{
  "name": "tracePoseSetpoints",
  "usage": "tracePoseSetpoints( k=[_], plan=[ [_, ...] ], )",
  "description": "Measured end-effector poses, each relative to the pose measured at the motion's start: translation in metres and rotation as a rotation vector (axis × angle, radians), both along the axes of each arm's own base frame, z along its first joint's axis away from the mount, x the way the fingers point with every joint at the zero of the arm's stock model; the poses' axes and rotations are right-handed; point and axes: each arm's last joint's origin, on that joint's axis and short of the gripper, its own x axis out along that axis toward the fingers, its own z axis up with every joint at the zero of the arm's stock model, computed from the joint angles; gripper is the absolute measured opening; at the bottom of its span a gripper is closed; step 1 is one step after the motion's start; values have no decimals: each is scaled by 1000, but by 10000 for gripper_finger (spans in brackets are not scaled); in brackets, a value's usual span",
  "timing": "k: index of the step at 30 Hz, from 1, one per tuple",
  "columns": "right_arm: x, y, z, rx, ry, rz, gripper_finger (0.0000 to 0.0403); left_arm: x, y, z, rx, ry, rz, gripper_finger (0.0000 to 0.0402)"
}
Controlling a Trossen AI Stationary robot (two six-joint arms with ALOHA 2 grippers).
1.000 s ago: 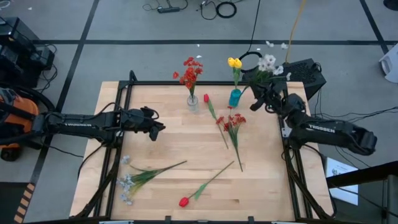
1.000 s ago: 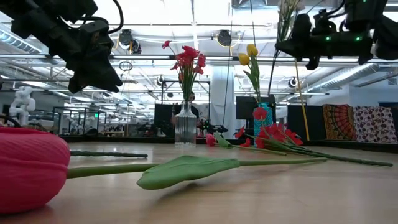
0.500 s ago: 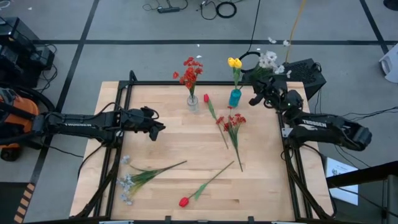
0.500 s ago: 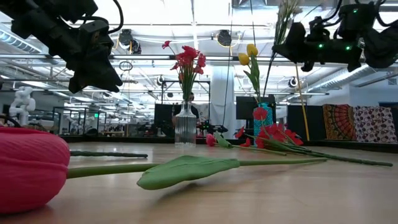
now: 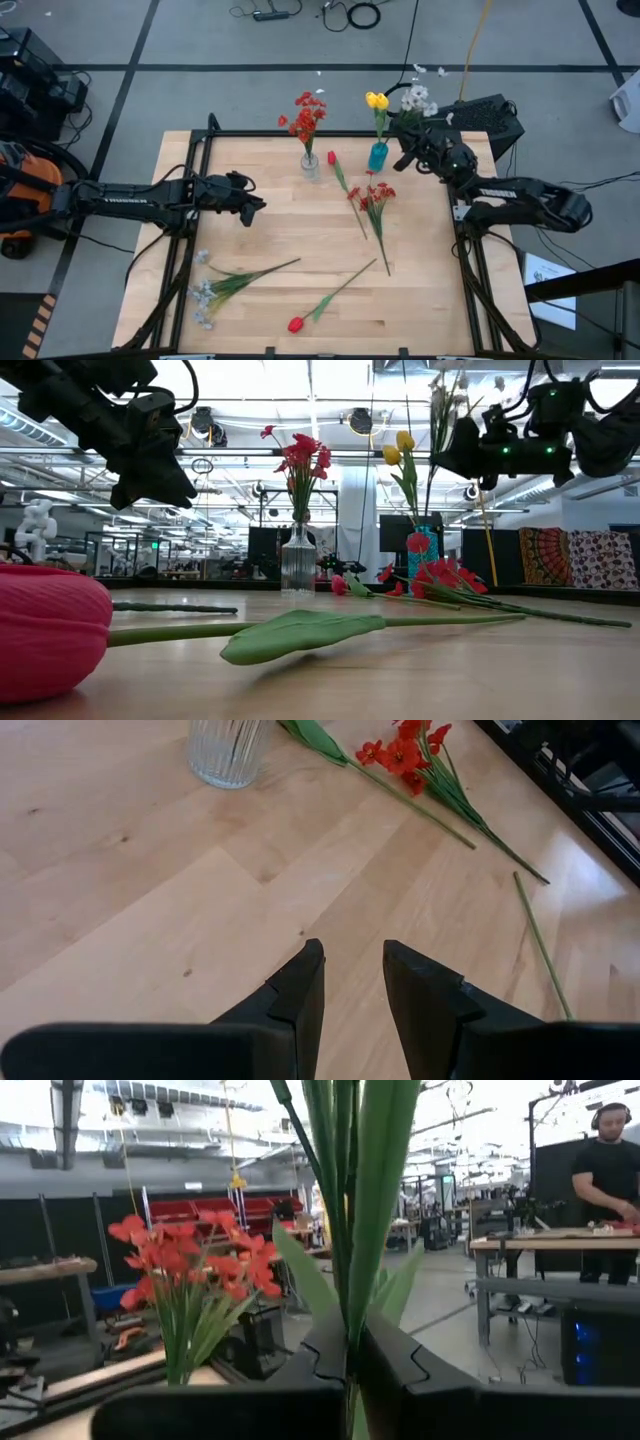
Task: Sort flowers into vase by color
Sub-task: Put the right white flower into the blue vase
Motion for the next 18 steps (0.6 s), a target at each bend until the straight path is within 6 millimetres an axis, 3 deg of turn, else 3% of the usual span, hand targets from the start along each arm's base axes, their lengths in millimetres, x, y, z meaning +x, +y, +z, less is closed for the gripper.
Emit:
tracePoseSetpoints(
  k=[3, 11, 18],
  plan=[
    [1, -1, -1, 1, -8, 1, 6, 0, 0, 0, -1, 0, 1, 112],
    [-7, 6, 20, -150, -128, -20, 7, 0, 0, 0, -5, -1, 4, 112],
    [-5, 3, 13, -104, -59, -51, 8, 0, 0, 0, -5, 0, 4, 112]
  ],
)
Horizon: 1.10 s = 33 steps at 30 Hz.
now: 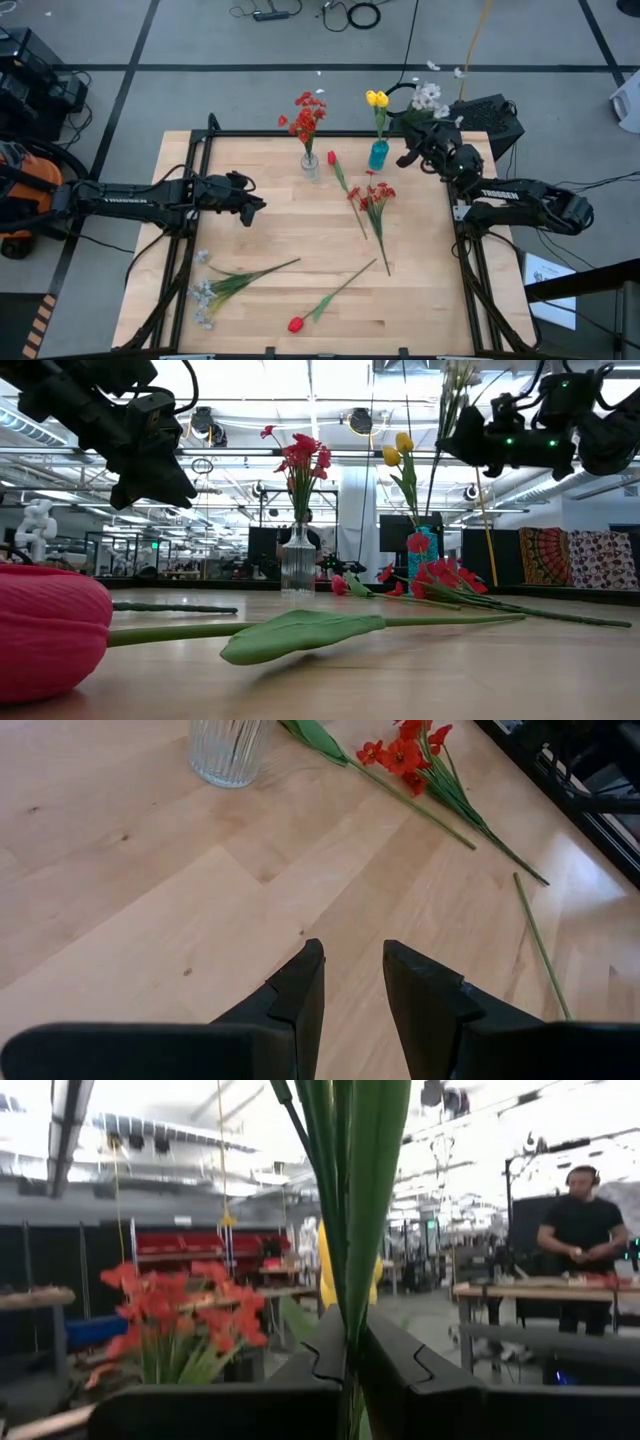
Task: Sort flowers into vase by color
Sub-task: Put the right white flower into the blue vase
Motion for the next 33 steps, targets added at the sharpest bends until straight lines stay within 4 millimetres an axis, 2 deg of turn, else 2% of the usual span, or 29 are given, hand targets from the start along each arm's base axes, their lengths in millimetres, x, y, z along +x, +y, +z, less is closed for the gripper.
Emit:
tracePoseSetpoints(
  k=[27, 33],
  plan=[
    [9, 0, -32, 220, 257, 37, 9, 2, 1, 4, 16, -46, 20, 112],
    [9, 0, -37, 252, 293, 37, 42, 2, 1, 4, -3, -51, 34, 112]
  ],
)
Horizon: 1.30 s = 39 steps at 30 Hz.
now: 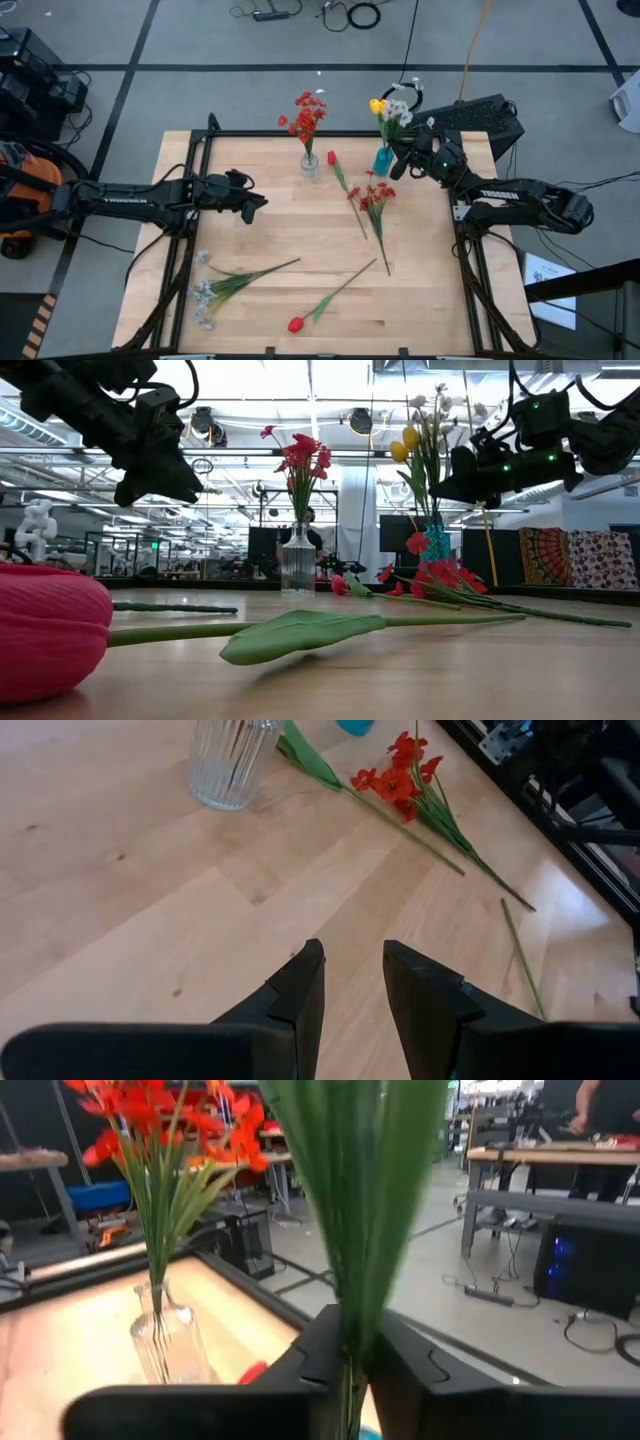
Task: Sort flowers into vase by color
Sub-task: Put the right white flower into the blue vase, then put the top red tulip into the transparent vase
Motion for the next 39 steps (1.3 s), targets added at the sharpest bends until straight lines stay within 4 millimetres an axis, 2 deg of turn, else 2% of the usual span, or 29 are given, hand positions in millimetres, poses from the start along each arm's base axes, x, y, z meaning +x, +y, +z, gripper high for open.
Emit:
tracePoseSetpoints(
  k=[6, 13, 21, 25, 29, 35, 39],
  plan=[
    [0, 0, -6, 38, 45, 2, 103, 0, 0, 0, -1, 1, 0, 112],
    [-6, 5, 0, 54, 40, 6, 164, 0, 0, 0, -1, 1, 0, 112],
    [-27, 23, 14, 57, 71, 4, 198, 0, 0, -1, -6, 10, -15, 112],
    [-36, 33, 25, 97, 54, 11, 195, 0, -1, -1, 6, 13, -30, 112],
    [-41, 44, 41, 149, 118, 37, 177, 0, -1, -1, 9, 14, -32, 112],
    [-50, 56, 67, 251, 312, -18, 118, 0, -1, -1, 7, 14, -37, 112],
    [-49, 63, 79, 311, 325, 11, 74, 0, -1, -1, 12, 14, -41, 112]
  ],
)
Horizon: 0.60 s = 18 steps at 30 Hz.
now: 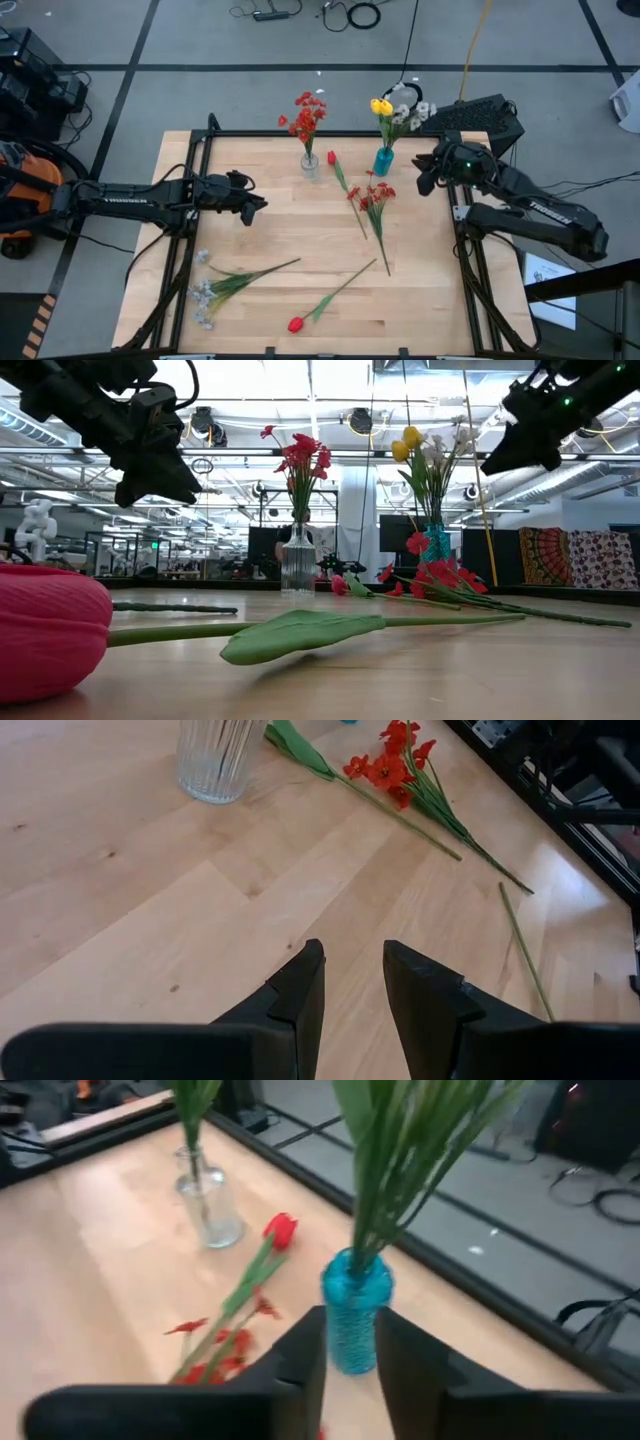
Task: Sort flowers into vase by color
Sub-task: Put the top red tulip into the transparent vase
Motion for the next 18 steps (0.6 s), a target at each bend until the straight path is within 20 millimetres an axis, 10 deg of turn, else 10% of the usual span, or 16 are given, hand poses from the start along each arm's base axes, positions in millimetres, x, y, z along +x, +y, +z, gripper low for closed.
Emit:
tracePoseSetpoints(
  k=[6, 18],
  plan=[
    [3, 6, -8, 215, 22, -61, 8, 0, 0, 0, -7, -7, 6, 112],
    [-15, 16, -41, 634, 263, -380, 1, 19, -3, 4, -178, -79, 89, 112]
  ],
)
